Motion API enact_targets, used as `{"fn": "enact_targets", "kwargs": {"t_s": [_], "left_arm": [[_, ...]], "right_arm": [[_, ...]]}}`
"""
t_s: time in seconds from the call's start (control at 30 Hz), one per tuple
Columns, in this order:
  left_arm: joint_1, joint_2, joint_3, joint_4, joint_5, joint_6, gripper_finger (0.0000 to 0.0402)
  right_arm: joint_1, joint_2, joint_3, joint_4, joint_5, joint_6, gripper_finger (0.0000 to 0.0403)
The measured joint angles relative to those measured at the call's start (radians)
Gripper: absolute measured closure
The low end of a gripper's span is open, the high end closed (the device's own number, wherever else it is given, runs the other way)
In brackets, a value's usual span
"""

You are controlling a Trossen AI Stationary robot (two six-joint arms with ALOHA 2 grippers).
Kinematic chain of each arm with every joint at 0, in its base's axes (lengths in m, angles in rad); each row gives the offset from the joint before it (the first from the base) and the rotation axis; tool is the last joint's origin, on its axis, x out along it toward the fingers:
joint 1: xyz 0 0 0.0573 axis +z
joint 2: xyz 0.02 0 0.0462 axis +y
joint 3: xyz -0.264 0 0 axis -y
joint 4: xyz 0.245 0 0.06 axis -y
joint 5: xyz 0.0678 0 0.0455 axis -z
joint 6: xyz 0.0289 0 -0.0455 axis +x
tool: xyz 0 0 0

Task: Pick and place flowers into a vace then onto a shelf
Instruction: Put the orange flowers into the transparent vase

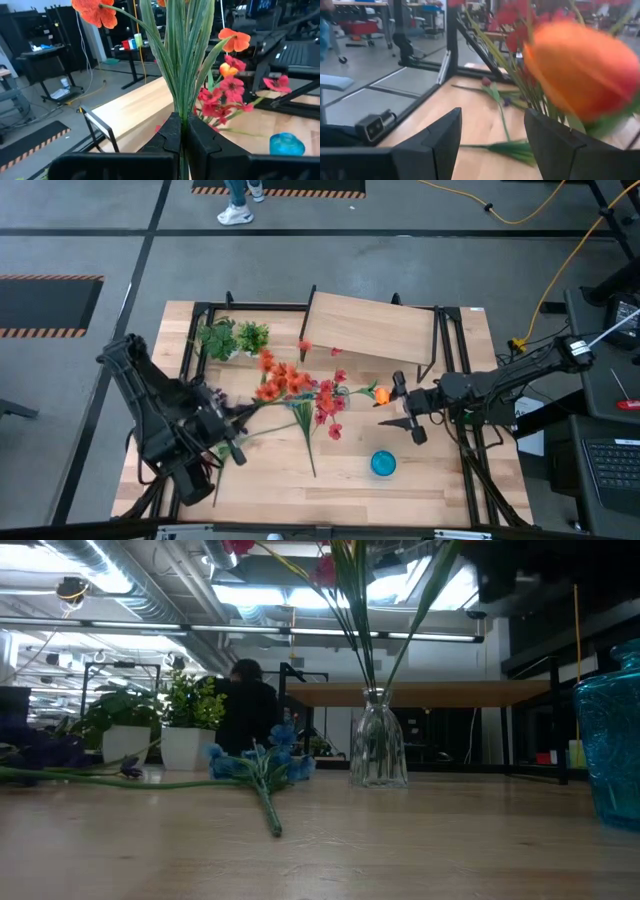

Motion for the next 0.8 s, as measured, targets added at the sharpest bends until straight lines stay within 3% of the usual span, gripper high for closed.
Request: {"fn": "enact_targets", "kwargs": {"t_s": [0.13, 0.43, 0.53, 0.7, 0.8], "left_arm": [[0.000, 0.056, 0.000, 0.026, 0.005, 0.000, 0.0397], [0.000, 0.140, -0.001, 0.233, 0.160, 0.061, 0.0397], [-0.003, 0.153, -0.001, 0.434, 0.209, 0.245, 0.0398], [-0.006, 0.157, -0.001, 0.887, 0.351, 0.727, 0.0398], [-0.002, 0.165, -0.001, 1.061, 0.398, 0.947, 0.0398]], "right_arm": [[0.050, 0.000, 0.033, -0.014, 0.002, -0.044, 0.0185], [0.175, 0.000, 0.083, -0.090, 0.135, -0.045, 0.0185], [0.212, 0.000, 0.091, -0.107, 0.176, -0.024, 0.0185], [0.264, 0.000, 0.091, -0.107, 0.181, -0.019, 0.0185], [0.301, 0.000, 0.091, -0.107, 0.181, -0.021, 0.0185]]}}
